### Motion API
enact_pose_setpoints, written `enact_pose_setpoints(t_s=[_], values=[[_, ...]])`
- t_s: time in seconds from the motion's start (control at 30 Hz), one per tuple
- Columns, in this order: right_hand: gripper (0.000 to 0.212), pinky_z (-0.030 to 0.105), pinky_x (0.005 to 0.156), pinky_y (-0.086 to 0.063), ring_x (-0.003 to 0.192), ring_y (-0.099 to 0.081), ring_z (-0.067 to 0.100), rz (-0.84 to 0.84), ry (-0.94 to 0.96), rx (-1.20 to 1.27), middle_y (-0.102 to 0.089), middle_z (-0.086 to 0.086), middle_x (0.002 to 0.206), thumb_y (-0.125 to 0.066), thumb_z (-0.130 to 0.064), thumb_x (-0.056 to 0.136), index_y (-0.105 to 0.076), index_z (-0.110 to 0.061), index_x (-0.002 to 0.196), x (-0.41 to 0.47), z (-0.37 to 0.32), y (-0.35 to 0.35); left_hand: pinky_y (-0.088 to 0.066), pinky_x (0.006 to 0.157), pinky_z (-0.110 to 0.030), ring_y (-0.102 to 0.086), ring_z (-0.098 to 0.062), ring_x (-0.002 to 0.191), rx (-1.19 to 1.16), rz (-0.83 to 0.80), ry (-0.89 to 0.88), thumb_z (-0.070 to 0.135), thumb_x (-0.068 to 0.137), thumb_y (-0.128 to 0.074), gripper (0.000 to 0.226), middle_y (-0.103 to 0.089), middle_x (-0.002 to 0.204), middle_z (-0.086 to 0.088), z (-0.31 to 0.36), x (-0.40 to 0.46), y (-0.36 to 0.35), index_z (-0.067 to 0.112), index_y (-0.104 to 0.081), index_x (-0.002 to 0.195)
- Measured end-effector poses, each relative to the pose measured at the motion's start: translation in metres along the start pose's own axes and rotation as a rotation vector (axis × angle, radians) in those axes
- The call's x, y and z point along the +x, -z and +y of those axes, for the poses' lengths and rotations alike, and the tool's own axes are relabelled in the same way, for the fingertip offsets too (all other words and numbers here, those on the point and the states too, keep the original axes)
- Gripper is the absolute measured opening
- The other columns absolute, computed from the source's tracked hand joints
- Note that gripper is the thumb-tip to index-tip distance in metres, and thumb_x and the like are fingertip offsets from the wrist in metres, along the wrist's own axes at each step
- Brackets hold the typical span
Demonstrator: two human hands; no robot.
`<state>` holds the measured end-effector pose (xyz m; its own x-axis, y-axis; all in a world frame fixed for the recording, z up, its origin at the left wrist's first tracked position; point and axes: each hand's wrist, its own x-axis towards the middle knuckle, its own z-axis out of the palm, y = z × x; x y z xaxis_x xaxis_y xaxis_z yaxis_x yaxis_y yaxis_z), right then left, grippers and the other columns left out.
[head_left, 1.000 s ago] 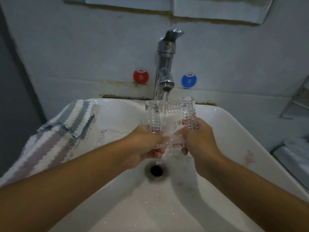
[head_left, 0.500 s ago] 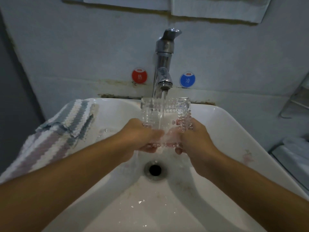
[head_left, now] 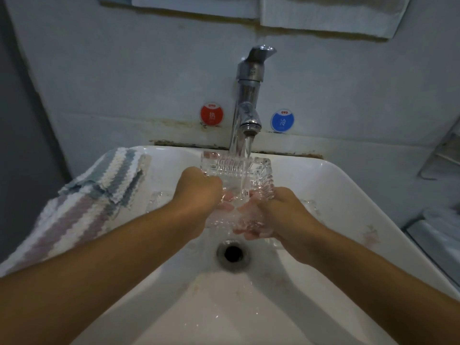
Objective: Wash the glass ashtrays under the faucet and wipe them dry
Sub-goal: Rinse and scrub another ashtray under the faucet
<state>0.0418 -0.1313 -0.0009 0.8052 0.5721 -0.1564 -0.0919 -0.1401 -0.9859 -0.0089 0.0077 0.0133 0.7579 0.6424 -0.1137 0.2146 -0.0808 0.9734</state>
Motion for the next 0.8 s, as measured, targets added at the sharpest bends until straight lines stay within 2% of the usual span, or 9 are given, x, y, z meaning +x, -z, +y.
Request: enact_pose_setpoints(t_s=[0.1, 0.2, 0.27, 0.33, 0.4, 0.53, 0.63, 0.7, 0.8], values=[[0.034, 0.032, 0.064, -0.057, 0.082, -0.071, 0.03, -0.159, -0.013, 0.051, -0.076, 0.017, 0.098, -0.054, 0.013, 0.08, -0.075, -0.006, 0.099, 0.001, 0.0, 0.004, -0.058, 0.057, -0.03, -0.071, -0.022, 0.059, 0.008, 0.025, -0.017, 0.006, 0.098, -0.05, 0.019, -0.069, 0.109, -0.018, 0.002, 0.003, 0.004, 0.0, -0.058, 0.114], [0.046, 0.036, 0.071, -0.058, 0.083, -0.074, 0.025, -0.182, -0.043, 0.101, -0.076, 0.013, 0.107, -0.045, 0.019, 0.079, -0.068, -0.007, 0.11, 0.002, 0.002, 0.004, -0.061, 0.077, -0.05, -0.072, -0.033, 0.077, 0.041, 0.058, -0.043, 0.01, 0.094, -0.053, 0.014, -0.072, 0.093, -0.016, 0.004, 0.005, 0.005, 0.005, -0.062, 0.103], [0.041, 0.035, 0.069, -0.058, 0.081, -0.073, 0.024, -0.172, -0.01, 0.035, -0.076, 0.013, 0.104, -0.057, 0.012, 0.081, -0.069, -0.01, 0.113, 0.003, 0.006, 0.002, -0.059, 0.08, -0.056, -0.072, -0.035, 0.079, 0.068, 0.053, -0.046, 0.011, 0.094, -0.053, 0.009, -0.072, 0.089, -0.017, 0.005, 0.004, 0.004, 0.007, -0.062, 0.096], [0.022, 0.033, 0.065, -0.058, 0.076, -0.073, 0.027, -0.11, 0.036, -0.05, -0.077, 0.012, 0.091, -0.066, 0.001, 0.091, -0.072, -0.011, 0.108, 0.002, 0.007, -0.002, -0.06, 0.08, -0.056, -0.072, -0.036, 0.078, 0.08, 0.041, -0.045, 0.011, 0.095, -0.054, 0.008, -0.072, 0.089, -0.017, 0.004, 0.003, 0.003, 0.007, -0.061, 0.093], [0.011, 0.032, 0.057, -0.058, 0.07, -0.072, 0.03, -0.033, 0.039, -0.012, -0.076, 0.016, 0.086, -0.063, -0.008, 0.097, -0.071, -0.006, 0.103, 0.003, 0.006, -0.001, -0.06, 0.079, -0.055, -0.071, -0.038, 0.08, 0.09, 0.033, -0.035, 0.012, 0.092, -0.054, 0.008, -0.071, 0.093, -0.018, 0.003, 0.003, 0.001, 0.007, -0.06, 0.094], [0.025, 0.037, 0.063, -0.061, 0.08, -0.074, 0.04, -0.07, -0.039, 0.055, -0.071, 0.029, 0.106, -0.052, 0.005, 0.096, -0.057, 0.008, 0.12, 0.005, 0.006, 0.003, -0.057, 0.058, -0.035, -0.071, -0.027, 0.064, 0.07, 0.004, 0.0, 0.003, 0.096, -0.05, 0.007, -0.067, 0.105, -0.016, 0.001, 0.007, 0.004, 0.002, -0.055, 0.1], [0.032, 0.052, 0.082, -0.061, 0.096, -0.071, 0.041, -0.137, -0.05, 0.061, -0.069, 0.027, 0.111, -0.044, 0.016, 0.084, -0.059, 0.008, 0.111, 0.007, 0.007, 0.005, -0.059, 0.063, -0.037, -0.07, -0.024, 0.066, 0.075, 0.018, 0.003, 0.005, 0.096, -0.052, 0.017, -0.068, 0.099, -0.016, 0.001, 0.009, 0.006, 0.0, -0.056, 0.111], [0.04, 0.052, 0.091, -0.058, 0.099, -0.072, 0.037, -0.187, -0.044, 0.055, -0.074, 0.018, 0.111, -0.039, 0.02, 0.084, -0.062, 0.004, 0.113, 0.007, 0.009, 0.006, -0.054, 0.058, -0.032, -0.067, -0.024, 0.07, 0.093, 0.02, -0.005, 0.006, 0.097, -0.052, 0.02, -0.068, 0.098, -0.016, 0.002, 0.01, 0.007, 0.0, -0.056, 0.115], [0.034, 0.043, 0.082, -0.062, 0.097, -0.073, 0.036, -0.182, 0.009, -0.054, -0.074, 0.017, 0.11, -0.055, 0.01, 0.093, -0.063, -0.001, 0.124, 0.005, 0.01, 0.001, -0.053, 0.067, -0.036, -0.066, -0.028, 0.082, 0.1, 0.01, -0.003, 0.006, 0.098, -0.05, 0.021, -0.067, 0.106, -0.018, 0.002, 0.008, 0.005, 0.0, -0.056, 0.117]])
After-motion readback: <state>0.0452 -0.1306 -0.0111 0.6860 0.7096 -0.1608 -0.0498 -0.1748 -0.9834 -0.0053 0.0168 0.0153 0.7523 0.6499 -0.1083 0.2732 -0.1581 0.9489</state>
